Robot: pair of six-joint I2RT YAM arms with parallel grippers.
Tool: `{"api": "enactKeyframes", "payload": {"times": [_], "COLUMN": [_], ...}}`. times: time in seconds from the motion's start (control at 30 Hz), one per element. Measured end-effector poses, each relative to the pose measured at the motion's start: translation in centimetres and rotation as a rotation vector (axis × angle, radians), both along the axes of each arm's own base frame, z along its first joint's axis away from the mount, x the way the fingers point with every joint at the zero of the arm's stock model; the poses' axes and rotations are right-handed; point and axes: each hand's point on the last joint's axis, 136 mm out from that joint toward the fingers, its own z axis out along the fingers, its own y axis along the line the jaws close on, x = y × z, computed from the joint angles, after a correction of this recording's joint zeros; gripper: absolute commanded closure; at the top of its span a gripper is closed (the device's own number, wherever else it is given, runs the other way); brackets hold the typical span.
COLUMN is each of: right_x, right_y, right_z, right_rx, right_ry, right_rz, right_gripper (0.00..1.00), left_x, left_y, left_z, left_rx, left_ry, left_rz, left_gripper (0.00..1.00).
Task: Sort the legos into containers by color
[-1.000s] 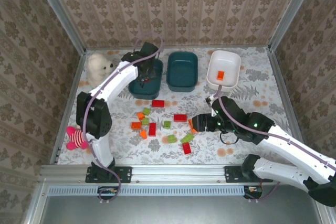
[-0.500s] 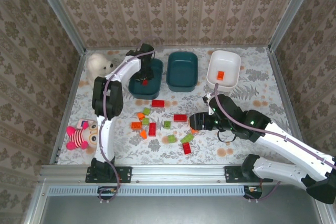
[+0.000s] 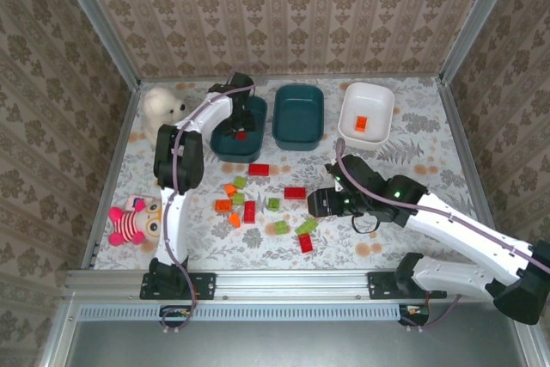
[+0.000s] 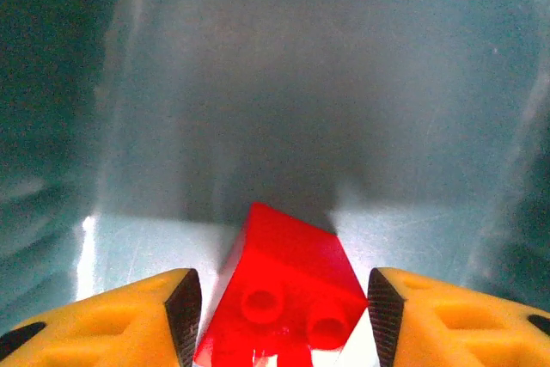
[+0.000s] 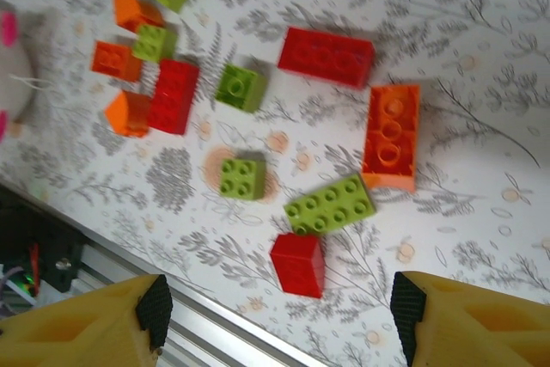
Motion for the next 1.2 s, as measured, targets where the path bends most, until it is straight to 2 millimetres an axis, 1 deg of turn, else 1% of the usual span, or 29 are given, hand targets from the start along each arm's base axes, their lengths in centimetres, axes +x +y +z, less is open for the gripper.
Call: {"api": "enactKeyframes", "payload": {"times": [0.17,0.2,0.27,0.33,0.4,0.47,0.53,0.57,0.6,0.63,0.67,0.73,0.83,0.9,0.93,1.03,1.13,1.2], "right_x": [-0.8,-0.9,-1.2,-1.5,-1.7,-1.9,-2.1,-2.0,-2.0,-1.8,-1.7,-1.2,-0.5,-0.2,-0.2,0.0,0.0,0.1], "right_y": [-0.8,-1.0,-1.1,-0.9,-0.4,0.3,1.1,1.6,2.0,2.4,2.8,3.3,3.9,3.9,3.9,3.9,3.7,3.7], "right_z": [-2.5,-3.1,-4.4,-5.6,-6.7,-7.8,-8.8,-9.4,-9.9,-10.4,-10.9,-11.8,-12.9,-13.6,-13.9,-14.7,-15.3,-15.5], "right_rx": [-0.070,-0.086,-0.120,-0.154,-0.180,-0.189,-0.182,-0.172,-0.161,-0.147,-0.137,-0.120,-0.099,-0.100,-0.102,-0.110,-0.122,-0.124], "right_ry": [0.125,0.159,0.226,0.291,0.346,0.390,0.425,0.439,0.449,0.460,0.467,0.479,0.489,0.490,0.493,0.498,0.502,0.501], "right_rz": [-0.076,-0.104,-0.158,-0.216,-0.281,-0.355,-0.431,-0.473,-0.508,-0.550,-0.588,-0.653,-0.736,-0.774,-0.795,-0.832,-0.861,-0.870], "right_gripper": [0.35,0.36,0.37,0.37,0.37,0.37,0.36,0.36,0.36,0.37,0.37,0.38,0.40,0.41,0.41,0.43,0.45,0.47], "left_x": [-0.1,-0.2,-0.8,-1.9,-3.6,-6.2,-9.4,-11.1,-12.8,-14.6,-16.3,-19.3,-23.4,-25.6,-26.7,-29.0,-30.5,-31.0], "left_y": [-0.1,-0.1,-0.1,-0.2,-0.5,-1.2,-2.1,-2.6,-3.0,-3.3,-3.3,-2.8,-1.1,0.1,0.6,1.8,2.6,2.9], "left_z": [0.7,1.2,2.9,5.8,9.5,13.6,16.8,18.1,18.9,19.3,19.4,18.8,17.0,16.5,16.7,18.0,19.3,19.6], "left_rx": [-0.010,-0.015,-0.025,-0.045,-0.078,-0.121,-0.171,-0.201,-0.229,-0.258,-0.283,-0.319,-0.364,-0.400,-0.423,-0.491,-0.536,-0.551], "left_ry": [-0.010,-0.017,-0.040,-0.086,-0.155,-0.239,-0.307,-0.335,-0.351,-0.363,-0.362,-0.347,-0.314,-0.315,-0.325,-0.372,-0.410,-0.418], "left_rz": [-0.003,-0.005,-0.006,-0.015,-0.033,-0.066,-0.103,-0.127,-0.149,-0.170,-0.189,-0.211,-0.218,-0.215,-0.212,-0.213,-0.214,-0.212], "left_gripper": [0.26,0.24,0.23,0.22,0.22,0.22,0.22,0.22,0.22,0.22,0.22,0.22,0.19,0.19,0.19,0.19,0.19,0.19]}}
